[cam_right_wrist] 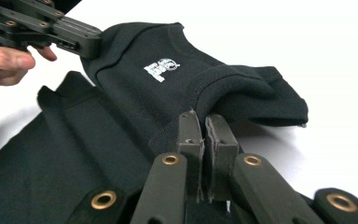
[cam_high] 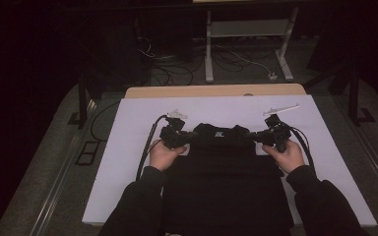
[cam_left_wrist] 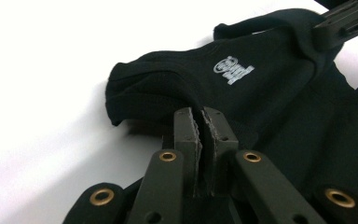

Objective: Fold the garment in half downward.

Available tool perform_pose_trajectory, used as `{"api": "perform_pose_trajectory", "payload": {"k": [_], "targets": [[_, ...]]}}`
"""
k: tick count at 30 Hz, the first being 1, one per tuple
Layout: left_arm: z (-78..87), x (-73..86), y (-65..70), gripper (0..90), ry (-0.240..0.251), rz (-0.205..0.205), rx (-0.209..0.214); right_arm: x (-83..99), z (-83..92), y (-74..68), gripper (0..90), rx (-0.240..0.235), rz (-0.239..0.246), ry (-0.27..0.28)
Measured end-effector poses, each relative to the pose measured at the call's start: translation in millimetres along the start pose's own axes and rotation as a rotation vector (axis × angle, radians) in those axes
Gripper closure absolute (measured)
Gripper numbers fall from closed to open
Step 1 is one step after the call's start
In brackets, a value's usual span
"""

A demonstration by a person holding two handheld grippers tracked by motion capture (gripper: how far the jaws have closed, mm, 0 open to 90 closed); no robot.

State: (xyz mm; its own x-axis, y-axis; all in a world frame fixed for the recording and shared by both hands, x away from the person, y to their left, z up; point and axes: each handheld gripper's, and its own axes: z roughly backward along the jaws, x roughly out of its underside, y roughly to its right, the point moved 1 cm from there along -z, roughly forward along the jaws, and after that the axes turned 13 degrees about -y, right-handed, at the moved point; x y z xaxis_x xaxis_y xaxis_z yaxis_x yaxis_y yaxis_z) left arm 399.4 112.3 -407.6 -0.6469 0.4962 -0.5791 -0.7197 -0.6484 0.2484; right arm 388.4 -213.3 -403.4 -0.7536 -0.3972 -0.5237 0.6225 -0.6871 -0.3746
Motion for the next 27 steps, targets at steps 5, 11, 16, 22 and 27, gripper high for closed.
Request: {"api": "perform_pose_trajectory", "payload": {"k": [5, 11, 16, 22, 27], "targets": [[4.1, 5.2, 3.0, 83.7, 0.006, 0.005, 0.012, 4.4, 7.0, -6.1, 84.9, -0.015, 0.008, 0.011], [10.4, 9.1, 10.8, 83.7, 0.012, -0.005, 0.013, 10.1, 14.7, -11.6, 85.0, -0.022, 0.014, 0.021], [15.2, 13.1, 15.3, 83.7, 0.014, -0.005, 0.019, 15.0, 17.2, -16.5, 85.2, -0.021, 0.025, 0.011], [23.1, 16.7, 20.4, 83.7, 0.027, -0.01, 0.021, 19.0, 20.7, -22.5, 85.2, -0.017, 0.039, 0.016], [26.3, 21.0, 24.2, 83.7, 0.027, -0.006, 0.029, 22.2, 23.7, -29.5, 85.2, -0.019, 0.053, 0.02]]}}
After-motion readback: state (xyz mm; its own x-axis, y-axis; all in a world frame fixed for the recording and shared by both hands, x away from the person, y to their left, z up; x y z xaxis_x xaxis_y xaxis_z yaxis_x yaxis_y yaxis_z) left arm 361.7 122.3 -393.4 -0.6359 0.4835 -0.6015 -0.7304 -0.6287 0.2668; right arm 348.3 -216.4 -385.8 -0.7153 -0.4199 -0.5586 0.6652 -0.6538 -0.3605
